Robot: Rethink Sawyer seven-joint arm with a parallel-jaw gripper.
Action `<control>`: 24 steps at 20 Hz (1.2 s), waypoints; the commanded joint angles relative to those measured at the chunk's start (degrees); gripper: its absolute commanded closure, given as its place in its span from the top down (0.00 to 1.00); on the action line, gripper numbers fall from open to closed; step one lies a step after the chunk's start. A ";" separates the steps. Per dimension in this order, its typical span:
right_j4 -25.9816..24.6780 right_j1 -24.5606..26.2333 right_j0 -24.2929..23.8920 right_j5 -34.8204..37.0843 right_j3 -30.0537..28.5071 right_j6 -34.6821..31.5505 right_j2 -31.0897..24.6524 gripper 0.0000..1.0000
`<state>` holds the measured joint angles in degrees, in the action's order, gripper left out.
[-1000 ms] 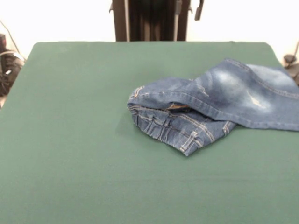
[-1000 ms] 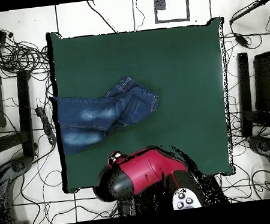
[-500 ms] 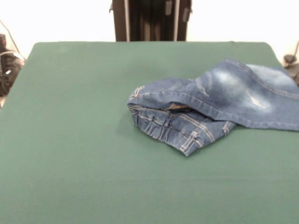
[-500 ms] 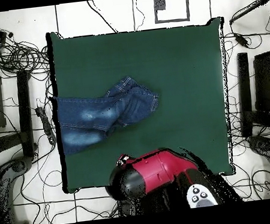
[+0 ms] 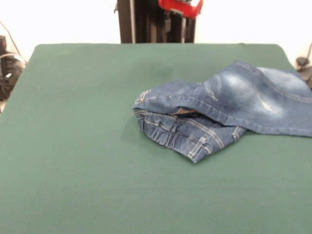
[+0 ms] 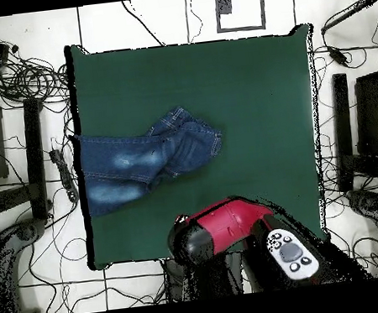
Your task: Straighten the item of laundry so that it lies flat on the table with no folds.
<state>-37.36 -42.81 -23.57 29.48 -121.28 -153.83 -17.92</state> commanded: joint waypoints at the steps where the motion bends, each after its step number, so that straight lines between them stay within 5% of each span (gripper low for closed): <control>1: -4.72 6.18 0.45 -1.72 8.60 11.40 -6.02 1.00; 24: 1.23 6.93 -3.21 15.45 19.81 16.60 -13.85 1.00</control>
<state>-38.53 -36.53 -27.54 38.42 -109.24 -153.83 -24.89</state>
